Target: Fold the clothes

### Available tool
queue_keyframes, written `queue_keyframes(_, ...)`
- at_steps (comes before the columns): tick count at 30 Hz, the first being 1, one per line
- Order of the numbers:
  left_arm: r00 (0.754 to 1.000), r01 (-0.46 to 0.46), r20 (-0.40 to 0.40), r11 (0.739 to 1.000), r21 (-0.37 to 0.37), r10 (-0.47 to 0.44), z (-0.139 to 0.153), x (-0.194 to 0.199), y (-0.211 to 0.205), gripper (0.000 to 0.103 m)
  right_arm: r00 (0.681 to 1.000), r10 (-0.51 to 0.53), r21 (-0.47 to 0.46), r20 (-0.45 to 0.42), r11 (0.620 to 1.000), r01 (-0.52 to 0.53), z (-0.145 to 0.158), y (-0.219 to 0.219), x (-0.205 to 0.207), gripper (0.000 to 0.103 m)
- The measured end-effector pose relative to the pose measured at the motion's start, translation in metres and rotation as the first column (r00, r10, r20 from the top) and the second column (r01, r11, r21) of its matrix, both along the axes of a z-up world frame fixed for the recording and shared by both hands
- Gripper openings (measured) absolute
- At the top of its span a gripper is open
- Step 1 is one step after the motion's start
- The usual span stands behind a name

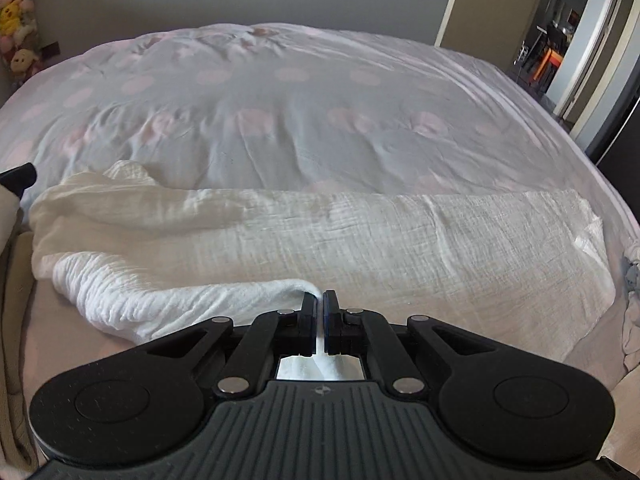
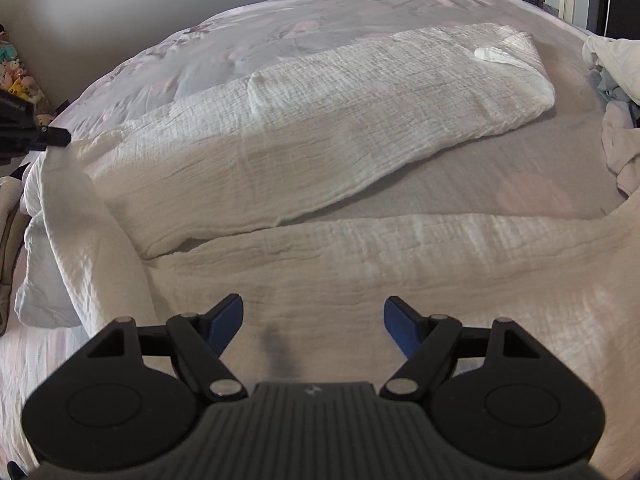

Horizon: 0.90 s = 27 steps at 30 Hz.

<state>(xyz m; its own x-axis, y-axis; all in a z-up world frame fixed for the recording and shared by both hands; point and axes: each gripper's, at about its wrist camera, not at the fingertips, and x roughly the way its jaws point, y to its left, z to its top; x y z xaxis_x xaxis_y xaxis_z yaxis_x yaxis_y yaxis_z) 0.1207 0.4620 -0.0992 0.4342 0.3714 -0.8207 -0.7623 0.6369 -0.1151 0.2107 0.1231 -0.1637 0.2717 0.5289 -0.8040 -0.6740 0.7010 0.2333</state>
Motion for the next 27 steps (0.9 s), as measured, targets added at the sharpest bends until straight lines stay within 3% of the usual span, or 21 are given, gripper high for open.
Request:
queue_keyframes(4,0.994,0.058,-0.093,0.998,-0.036,-0.061,-0.026,0.02,0.005,0.003,1.0,-0.009,-0.015,0.002,1.0,0.009,-0.007,0.004,0.005,0.08)
queue_keyframes(6,0.989,0.089,-0.11,0.995,-0.049,-0.093,-0.029,0.017,0.006,0.013,1.0,-0.008,-0.016,0.011,1.0,0.008,-0.008,0.006,0.005,0.08)
queue_keyframes(10,0.988,0.132,-0.073,0.991,-0.012,-0.133,-0.007,-0.006,0.002,0.038,1.0,-0.002,-0.02,0.012,1.0,0.002,-0.009,0.008,0.005,0.082)
queue_keyframes(15,0.979,0.196,-0.064,0.978,0.072,-0.191,0.024,-0.052,-0.007,0.041,1.0,0.0,-0.014,0.008,1.0,0.0,-0.008,0.007,0.005,0.083)
queue_keyframes(19,0.983,0.147,-0.123,0.988,0.05,-0.14,0.018,-0.084,-0.006,0.041,1.0,-0.001,-0.016,0.011,1.0,0.001,-0.007,0.008,0.003,0.083)
queue_keyframes(23,0.995,0.034,-0.093,0.999,-0.014,-0.035,-0.001,-0.11,0.009,0.041,1.0,-0.001,-0.018,0.015,1.0,0.002,-0.006,0.008,0.002,0.083)
queue_keyframes(27,0.997,-0.057,-0.065,0.992,-0.112,0.05,-0.027,-0.12,0.023,0.041,1.0,-0.002,-0.025,0.016,1.0,0.002,-0.006,0.008,0.001,0.083)
